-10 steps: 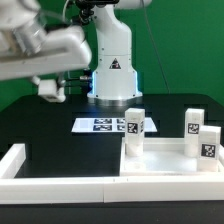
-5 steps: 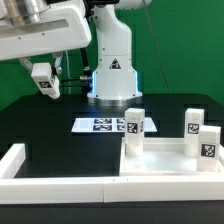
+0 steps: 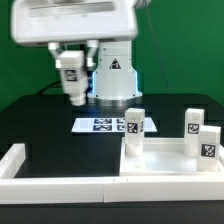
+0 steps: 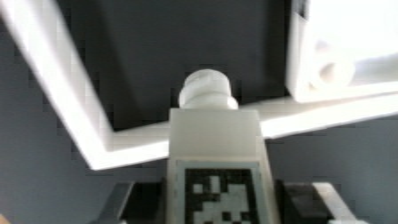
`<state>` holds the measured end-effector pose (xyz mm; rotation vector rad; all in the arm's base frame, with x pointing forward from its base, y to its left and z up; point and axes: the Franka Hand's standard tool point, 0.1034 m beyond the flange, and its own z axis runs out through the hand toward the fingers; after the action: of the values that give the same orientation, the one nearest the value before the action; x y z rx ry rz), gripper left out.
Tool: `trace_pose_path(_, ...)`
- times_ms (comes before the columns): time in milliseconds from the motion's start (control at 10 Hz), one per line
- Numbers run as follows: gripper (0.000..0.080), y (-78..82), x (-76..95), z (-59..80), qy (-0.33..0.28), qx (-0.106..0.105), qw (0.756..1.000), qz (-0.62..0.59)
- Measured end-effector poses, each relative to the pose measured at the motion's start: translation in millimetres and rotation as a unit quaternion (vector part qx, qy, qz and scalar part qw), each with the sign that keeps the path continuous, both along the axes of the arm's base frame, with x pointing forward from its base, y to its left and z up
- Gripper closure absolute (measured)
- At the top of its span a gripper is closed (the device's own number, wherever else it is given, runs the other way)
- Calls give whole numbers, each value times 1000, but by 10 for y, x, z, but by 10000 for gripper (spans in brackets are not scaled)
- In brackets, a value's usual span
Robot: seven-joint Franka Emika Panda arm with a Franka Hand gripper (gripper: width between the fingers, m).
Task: Assemble square table
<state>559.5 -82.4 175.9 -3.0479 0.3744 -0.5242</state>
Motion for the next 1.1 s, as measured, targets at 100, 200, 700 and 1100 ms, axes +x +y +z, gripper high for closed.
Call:
trace_pose_path(100, 510, -33, -2, 33, -34, -1, 999, -23)
trace_pose_path(200, 510, -115, -23, 41, -61, -30, 998, -19)
trace_pose_path(700, 510, 74, -3, -94, -108, -62, 991, -39)
trace_pose_path(1100, 510, 938, 388, -382, -80, 1, 996, -48)
